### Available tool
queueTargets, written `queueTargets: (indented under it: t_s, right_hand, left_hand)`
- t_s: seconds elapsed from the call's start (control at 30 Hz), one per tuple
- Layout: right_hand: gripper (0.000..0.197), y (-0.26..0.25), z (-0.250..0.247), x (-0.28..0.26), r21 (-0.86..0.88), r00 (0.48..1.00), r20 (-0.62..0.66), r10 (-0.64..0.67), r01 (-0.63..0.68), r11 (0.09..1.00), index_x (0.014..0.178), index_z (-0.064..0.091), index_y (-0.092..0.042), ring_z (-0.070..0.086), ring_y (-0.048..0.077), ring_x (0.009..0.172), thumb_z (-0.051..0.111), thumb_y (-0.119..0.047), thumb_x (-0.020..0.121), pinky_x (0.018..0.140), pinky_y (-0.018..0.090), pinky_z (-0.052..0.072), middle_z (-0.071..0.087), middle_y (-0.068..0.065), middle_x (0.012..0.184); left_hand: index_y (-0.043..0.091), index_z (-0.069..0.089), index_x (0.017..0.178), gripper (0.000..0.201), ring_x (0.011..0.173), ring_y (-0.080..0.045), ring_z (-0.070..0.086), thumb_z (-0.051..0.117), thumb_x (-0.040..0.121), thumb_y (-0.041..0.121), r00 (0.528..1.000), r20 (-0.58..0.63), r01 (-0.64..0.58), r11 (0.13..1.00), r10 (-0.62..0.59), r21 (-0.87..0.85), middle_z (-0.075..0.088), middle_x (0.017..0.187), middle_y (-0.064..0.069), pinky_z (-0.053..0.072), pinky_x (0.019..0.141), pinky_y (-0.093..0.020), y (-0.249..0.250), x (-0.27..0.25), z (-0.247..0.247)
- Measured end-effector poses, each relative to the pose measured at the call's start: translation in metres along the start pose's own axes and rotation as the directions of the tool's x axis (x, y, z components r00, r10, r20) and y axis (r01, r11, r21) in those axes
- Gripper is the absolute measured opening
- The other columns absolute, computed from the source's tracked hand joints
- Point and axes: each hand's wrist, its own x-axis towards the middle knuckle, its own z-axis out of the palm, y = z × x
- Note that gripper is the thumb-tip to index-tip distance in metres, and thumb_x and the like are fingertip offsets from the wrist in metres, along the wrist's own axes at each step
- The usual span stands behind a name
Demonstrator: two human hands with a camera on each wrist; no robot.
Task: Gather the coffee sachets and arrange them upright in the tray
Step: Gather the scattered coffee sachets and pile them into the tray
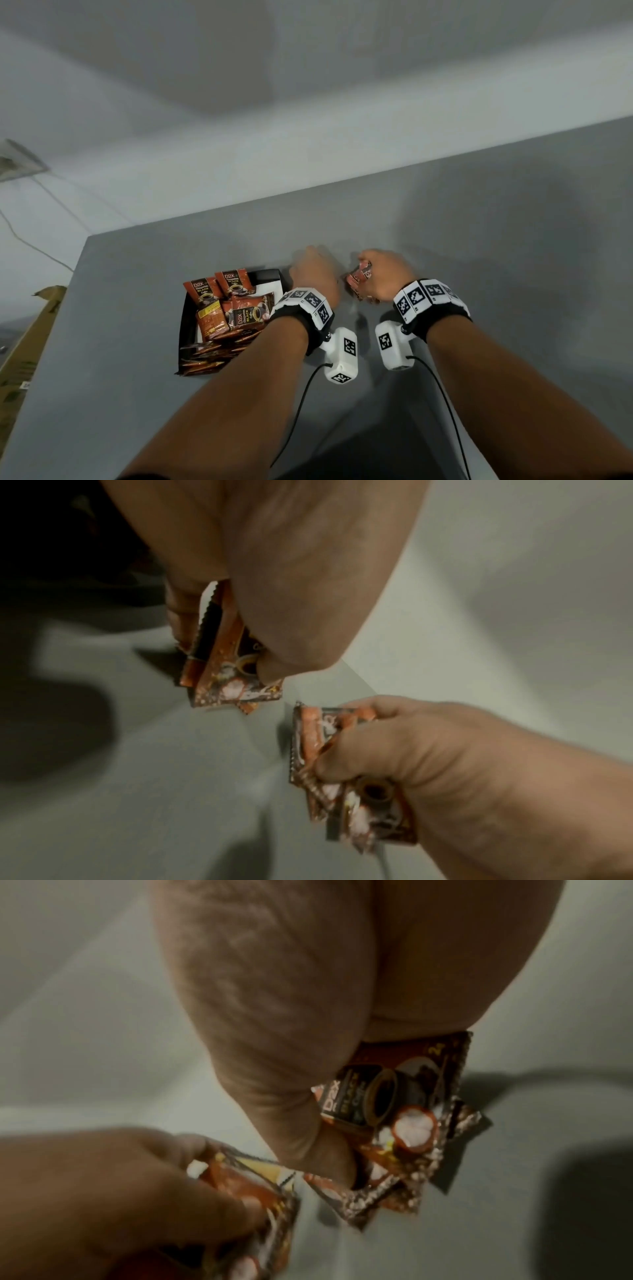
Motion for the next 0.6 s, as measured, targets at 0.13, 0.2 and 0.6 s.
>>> queueTargets:
  t_s: [0.13,0.2,0.6]
  right_hand:
    - [0.062,0.005,0.008,0.003,-0.147,1.0,0.006,-0.008,0.009,0.989,0.124,0.057,-0.027,0.054,0.029,0.111,0.082,-0.042,0.069,0.088,0.028,0.045,0.052,0.01,0.125]
    - [0.058,0.007,0.008,0.001,-0.186,1.0,-0.017,0.011,-0.014,0.982,0.118,0.057,-0.022,0.047,0.03,0.116,0.079,-0.049,0.071,0.099,0.033,0.043,0.045,0.008,0.125]
    - [0.024,0.037,0.006,-0.028,0.141,0.982,-0.188,-0.007,0.035,0.989,0.099,0.051,-0.015,0.053,0.02,0.093,0.073,-0.018,0.088,0.079,0.026,0.035,0.054,0.003,0.102]
  left_hand:
    - [0.008,0.038,0.126,0.046,0.119,-0.041,0.051,0.058,0.087,0.023,0.993,0.113,0.035,0.999,-0.036,0.014,0.054,0.128,-0.02,0.046,0.095,-0.042,0.002,0.002,-0.008]
    - [0.007,0.044,0.124,0.045,0.116,-0.04,0.056,0.056,0.084,0.025,0.982,0.174,0.062,0.997,-0.07,0.053,0.055,0.128,-0.017,0.051,0.095,-0.042,0.001,0.005,-0.011]
    - [0.002,0.03,0.143,0.064,0.132,-0.039,0.037,0.062,0.09,0.021,0.987,0.158,-0.065,0.969,0.027,0.24,0.035,0.144,-0.023,0.035,0.109,-0.045,0.019,-0.005,0.0]
